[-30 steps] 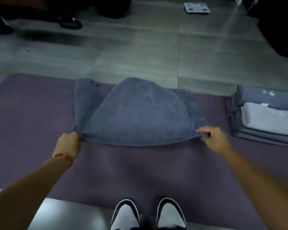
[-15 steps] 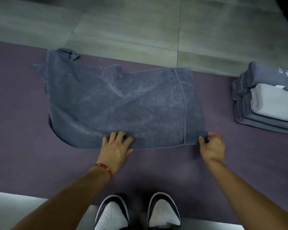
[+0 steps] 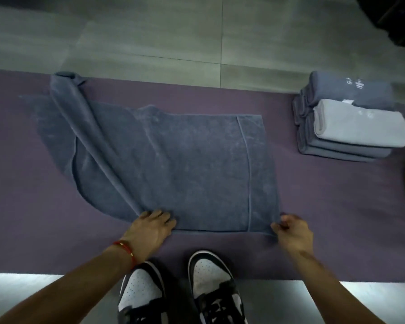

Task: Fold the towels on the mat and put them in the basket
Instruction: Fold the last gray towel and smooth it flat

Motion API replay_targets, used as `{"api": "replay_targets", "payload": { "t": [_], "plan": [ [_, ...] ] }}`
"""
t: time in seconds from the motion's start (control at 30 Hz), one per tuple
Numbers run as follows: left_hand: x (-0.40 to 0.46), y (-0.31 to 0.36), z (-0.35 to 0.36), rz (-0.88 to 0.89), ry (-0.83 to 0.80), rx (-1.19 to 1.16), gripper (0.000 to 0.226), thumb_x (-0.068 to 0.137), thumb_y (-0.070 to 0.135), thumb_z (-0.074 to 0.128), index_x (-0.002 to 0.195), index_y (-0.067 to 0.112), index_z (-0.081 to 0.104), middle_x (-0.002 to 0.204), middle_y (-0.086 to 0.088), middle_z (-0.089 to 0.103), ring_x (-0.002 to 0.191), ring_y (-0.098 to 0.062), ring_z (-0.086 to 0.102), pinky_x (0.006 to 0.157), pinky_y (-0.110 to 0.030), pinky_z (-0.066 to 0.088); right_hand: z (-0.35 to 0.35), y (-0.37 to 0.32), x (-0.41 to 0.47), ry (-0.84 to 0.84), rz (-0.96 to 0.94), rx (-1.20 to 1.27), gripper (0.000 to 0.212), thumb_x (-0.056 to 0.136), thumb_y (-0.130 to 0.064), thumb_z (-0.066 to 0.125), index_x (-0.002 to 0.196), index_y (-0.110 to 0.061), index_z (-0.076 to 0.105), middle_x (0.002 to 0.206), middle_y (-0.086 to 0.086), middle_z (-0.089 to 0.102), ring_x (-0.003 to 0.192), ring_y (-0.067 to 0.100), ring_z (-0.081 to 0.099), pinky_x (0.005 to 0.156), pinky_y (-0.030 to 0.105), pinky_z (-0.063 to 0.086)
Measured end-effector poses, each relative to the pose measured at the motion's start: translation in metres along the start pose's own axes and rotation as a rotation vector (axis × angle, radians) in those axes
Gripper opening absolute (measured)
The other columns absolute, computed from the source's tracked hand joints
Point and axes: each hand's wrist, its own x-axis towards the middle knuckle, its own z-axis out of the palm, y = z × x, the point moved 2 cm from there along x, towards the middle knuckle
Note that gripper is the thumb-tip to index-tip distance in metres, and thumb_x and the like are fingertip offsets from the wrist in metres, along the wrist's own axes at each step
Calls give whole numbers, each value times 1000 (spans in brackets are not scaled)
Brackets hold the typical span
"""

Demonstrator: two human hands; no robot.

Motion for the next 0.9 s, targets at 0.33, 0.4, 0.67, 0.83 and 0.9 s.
{"api": "replay_targets", "payload": {
  "t": [0.33,0.4,0.67,0.83,0.9],
  "plan": [
    [133,-19,-84,107,-266,-171,42,93,43,30,110,19,59,114,-4,61,107,-25,60,90,-35,49,-15,-114,66,280,-615,-317,25,88,-36,68,104,-17,63,103,10,64,99,35,58,83,45,49],
    [184,-25,-82,20,-309,-224,28,93,28,49,116,17,61,120,-8,63,113,-28,58,95,-34,47,-5,-147,85,264,-622,-438,31,90,-39,63,111,-15,63,111,11,62,107,35,55,86,44,44],
    [313,-27,-61,-415,-86,-651,30,92,22,50,111,14,72,119,-8,69,108,-30,65,94,-37,52,5,-176,120,214,-438,-488,37,89,-38,59,116,-13,59,115,14,67,105,39,63,82,37,47],
    [346,-32,-56,-503,-29,-835,22,91,20,57,97,4,71,95,-18,72,89,-32,70,77,-42,60,9,-178,122,37,-443,-119,17,84,-30,65,97,-23,74,95,5,75,94,32,67,80,37,55],
    [356,-35,-54,-522,-13,-862,26,92,25,62,112,9,65,109,-15,68,99,-34,67,84,-43,58,11,-171,124,-7,-459,-24,15,85,-24,65,95,-24,75,91,1,76,88,26,69,80,38,57]
  ]
}}
